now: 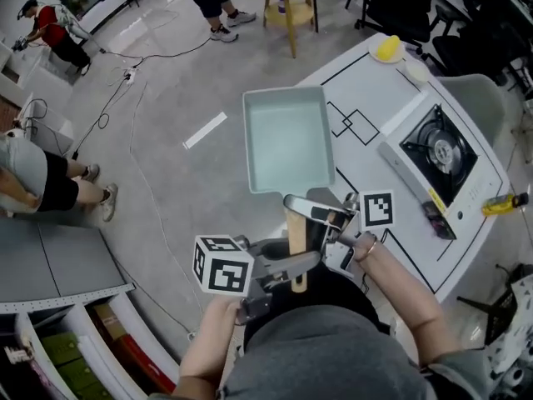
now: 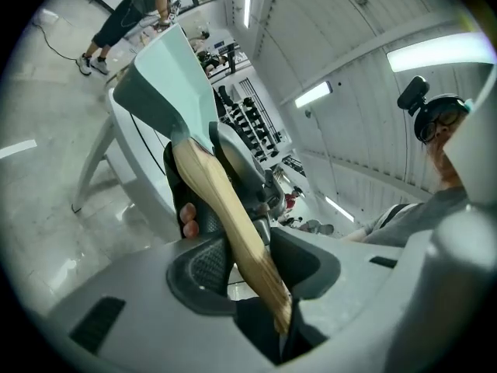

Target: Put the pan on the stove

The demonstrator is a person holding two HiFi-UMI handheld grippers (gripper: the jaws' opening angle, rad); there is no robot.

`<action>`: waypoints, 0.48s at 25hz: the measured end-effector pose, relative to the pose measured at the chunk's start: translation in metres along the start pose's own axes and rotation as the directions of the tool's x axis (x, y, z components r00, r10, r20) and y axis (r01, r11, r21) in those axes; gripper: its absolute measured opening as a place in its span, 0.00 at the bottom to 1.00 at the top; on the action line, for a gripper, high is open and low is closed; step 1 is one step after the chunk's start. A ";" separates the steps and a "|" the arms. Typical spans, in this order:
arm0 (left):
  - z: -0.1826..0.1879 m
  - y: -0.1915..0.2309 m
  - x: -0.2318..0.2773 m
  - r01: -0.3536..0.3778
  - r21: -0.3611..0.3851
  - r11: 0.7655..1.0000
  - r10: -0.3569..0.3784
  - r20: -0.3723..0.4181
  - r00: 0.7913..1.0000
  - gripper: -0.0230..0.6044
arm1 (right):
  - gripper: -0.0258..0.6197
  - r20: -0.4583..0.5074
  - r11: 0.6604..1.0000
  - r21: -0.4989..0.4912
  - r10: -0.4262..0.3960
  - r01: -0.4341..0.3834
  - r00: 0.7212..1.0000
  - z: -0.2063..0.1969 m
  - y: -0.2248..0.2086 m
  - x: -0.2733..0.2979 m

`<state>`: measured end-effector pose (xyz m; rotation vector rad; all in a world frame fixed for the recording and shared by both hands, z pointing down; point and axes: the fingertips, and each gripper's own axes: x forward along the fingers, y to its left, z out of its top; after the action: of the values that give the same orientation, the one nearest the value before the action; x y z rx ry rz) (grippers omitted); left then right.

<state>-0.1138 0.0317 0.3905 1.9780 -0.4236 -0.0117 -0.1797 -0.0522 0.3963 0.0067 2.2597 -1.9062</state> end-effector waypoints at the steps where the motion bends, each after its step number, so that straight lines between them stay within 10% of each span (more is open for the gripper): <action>1: 0.003 -0.001 0.010 0.015 0.005 1.000 -0.015 -0.025 1.000 0.27 | 0.31 0.029 1.000 -0.004 -0.008 0.008 1.000 0.008 0.000 -0.010; 12: 0.021 -0.018 0.110 0.194 0.034 0.980 -0.176 -0.292 0.940 0.27 | 0.31 0.352 0.995 -0.046 -0.066 0.088 0.934 0.080 0.008 -0.128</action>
<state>-0.0097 -0.0130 0.3857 2.0355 -0.0470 0.1708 -0.0418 -0.1138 0.3941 -0.4040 2.0980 -1.7091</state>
